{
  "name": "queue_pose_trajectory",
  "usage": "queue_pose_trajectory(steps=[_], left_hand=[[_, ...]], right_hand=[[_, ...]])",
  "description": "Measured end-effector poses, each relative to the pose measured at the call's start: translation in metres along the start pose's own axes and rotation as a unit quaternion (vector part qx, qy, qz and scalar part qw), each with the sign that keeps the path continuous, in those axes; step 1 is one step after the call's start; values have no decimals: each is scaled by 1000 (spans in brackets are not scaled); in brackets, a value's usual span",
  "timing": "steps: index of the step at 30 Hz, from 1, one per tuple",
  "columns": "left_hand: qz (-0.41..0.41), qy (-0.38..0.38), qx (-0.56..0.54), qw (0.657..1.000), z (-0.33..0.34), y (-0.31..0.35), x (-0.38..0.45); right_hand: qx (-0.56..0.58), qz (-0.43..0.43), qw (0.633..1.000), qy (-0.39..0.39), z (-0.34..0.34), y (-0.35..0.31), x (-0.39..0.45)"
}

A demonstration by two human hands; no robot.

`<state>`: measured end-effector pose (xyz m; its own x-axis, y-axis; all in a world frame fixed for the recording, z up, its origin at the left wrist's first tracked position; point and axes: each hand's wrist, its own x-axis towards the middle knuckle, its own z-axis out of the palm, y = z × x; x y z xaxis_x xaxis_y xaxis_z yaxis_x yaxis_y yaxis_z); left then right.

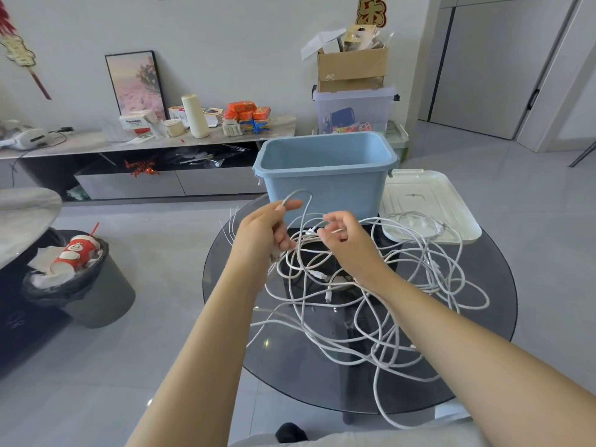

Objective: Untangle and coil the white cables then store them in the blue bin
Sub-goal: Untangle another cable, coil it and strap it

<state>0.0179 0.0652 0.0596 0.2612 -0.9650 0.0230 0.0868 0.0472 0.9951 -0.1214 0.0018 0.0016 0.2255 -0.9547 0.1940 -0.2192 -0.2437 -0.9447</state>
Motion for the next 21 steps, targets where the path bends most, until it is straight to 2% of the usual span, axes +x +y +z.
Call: queue_pose_trajectory(steps=[4,8,10,13,16,18,21], left_hand=[[-83,-35,-4,996,-4,6,-4],[-174,-126,-112,970,-11,14,-10],[-184,-134,-189,955,-13,15,-10],[-135,-53,-339,929,-14,10,-4],[-71,18,-423,903,-18,2,4],[-46,39,-428,902,-16,-6,6],[-29,83,-382,920,-8,-14,9]], right_hand=[[-30,-57,993,-100,-4,-5,3],[23,-37,994,-96,-1,-7,3],[10,-23,995,-100,-2,-11,1],[21,-14,993,-114,-2,-16,-2],[43,24,988,-144,-3,-14,-3],[57,70,979,-186,-4,-13,-3],[59,133,957,-249,-8,-17,-6]])
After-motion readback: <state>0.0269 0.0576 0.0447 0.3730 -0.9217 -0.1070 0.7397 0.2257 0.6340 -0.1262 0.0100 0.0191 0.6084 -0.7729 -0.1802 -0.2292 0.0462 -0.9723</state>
